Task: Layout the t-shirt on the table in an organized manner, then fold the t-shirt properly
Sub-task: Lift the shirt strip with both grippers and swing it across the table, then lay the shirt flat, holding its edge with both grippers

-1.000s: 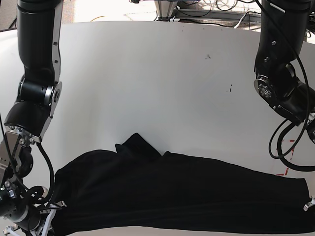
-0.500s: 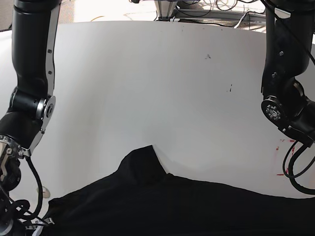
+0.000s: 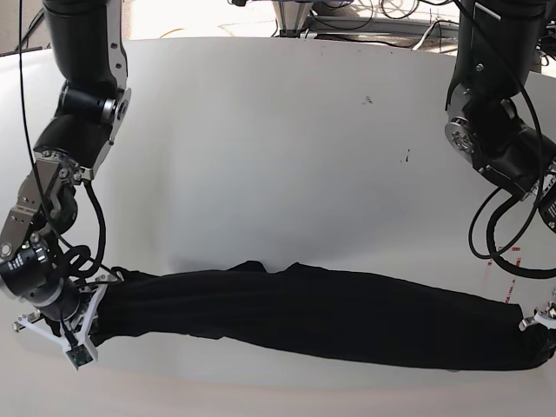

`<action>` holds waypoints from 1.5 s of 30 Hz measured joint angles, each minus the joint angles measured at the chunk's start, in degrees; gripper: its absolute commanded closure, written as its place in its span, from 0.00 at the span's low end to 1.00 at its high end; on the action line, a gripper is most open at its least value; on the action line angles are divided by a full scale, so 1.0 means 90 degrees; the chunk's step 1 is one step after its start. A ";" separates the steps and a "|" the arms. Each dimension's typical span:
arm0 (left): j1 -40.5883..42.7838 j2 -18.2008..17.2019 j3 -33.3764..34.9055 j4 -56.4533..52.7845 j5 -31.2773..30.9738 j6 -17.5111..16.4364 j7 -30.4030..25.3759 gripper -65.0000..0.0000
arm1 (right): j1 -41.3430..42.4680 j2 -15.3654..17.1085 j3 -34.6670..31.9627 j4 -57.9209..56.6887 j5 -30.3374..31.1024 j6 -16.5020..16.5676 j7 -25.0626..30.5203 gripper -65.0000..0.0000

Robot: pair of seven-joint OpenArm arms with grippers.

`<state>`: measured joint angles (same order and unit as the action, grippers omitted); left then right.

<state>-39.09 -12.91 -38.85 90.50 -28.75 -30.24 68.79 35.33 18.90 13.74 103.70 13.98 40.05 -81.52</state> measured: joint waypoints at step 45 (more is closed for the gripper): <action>0.5748 -0.0933 -0.0860 0.0364 -0.1545 0.0022 0.0104 0.71 | -0.5047 -0.1285 0.1302 0.1195 -0.0070 0.0000 0.0420 0.36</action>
<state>12.64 -21.30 -46.59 93.78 -42.65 -30.04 69.73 -10.09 7.33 25.45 114.45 13.34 40.05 -77.73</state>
